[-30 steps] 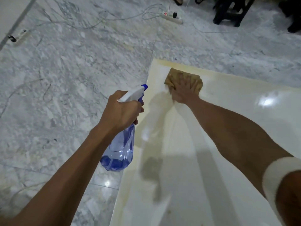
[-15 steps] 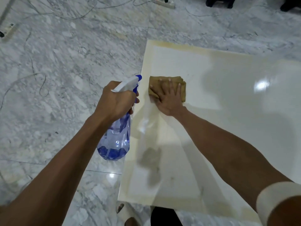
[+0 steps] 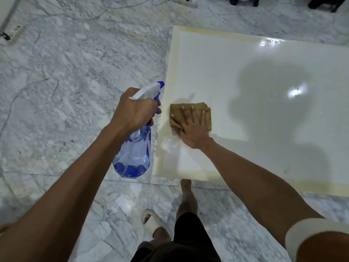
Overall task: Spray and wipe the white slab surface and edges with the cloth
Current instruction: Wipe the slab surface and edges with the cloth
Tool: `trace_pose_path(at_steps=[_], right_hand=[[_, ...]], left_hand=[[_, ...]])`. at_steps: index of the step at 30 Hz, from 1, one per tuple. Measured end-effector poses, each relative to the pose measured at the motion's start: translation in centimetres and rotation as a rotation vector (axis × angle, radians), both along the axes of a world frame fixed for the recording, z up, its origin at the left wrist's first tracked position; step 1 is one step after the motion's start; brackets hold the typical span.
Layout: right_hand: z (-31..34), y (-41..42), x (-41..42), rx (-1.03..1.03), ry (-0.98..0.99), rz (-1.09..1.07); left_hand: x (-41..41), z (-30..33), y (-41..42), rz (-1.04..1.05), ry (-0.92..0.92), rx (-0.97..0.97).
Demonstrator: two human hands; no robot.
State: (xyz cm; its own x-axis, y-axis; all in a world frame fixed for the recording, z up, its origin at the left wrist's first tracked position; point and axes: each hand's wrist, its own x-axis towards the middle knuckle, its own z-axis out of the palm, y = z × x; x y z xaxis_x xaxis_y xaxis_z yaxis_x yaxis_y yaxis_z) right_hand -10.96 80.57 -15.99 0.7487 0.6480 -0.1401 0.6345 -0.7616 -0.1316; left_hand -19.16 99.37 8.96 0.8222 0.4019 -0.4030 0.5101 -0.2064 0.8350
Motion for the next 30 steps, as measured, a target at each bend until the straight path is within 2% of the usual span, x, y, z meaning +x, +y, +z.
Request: trace_pose_path(at_steps=[10, 12, 15, 16, 19, 23, 26, 30], right_hand=[[0.1, -3.4, -11.8, -0.022, 0.045, -0.059], [1.8, -3.6, -13.2, -0.048, 0.134, -0.088], [3.1, -3.6, -13.3, -0.065, 0.478, -0.177], [4.1, -3.8, -13.2, 0.017, 0.592, -0.24], [9.5, -4.5, -13.6, 0.498, 0.88, -0.548], [16.7, -6.3, -12.9, 1.05, 1.216, -0.78], [21.4, -7.3, -12.6, 1.423, 1.318, -0.809], [25.2, -5.6, -12.6, 1.658, 1.377, -0.714]], left_hand=[[-8.3, 1.1, -1.5, -0.042, -0.028, 0.001], [-9.6, 1.8, -1.9, -0.069, -0.04, -0.015], [-11.4, 3.2, -2.6, -0.098, -0.049, -0.017], [-11.9, 3.7, -2.8, -0.108, -0.051, -0.011], [-13.4, 5.5, -3.2, -0.125, -0.05, 0.004], [-14.9, 7.3, -3.1, -0.135, -0.091, -0.007], [-15.5, 8.4, -3.0, -0.148, -0.104, 0.004], [-15.2, 9.0, -2.9, -0.144, -0.123, 0.004]])
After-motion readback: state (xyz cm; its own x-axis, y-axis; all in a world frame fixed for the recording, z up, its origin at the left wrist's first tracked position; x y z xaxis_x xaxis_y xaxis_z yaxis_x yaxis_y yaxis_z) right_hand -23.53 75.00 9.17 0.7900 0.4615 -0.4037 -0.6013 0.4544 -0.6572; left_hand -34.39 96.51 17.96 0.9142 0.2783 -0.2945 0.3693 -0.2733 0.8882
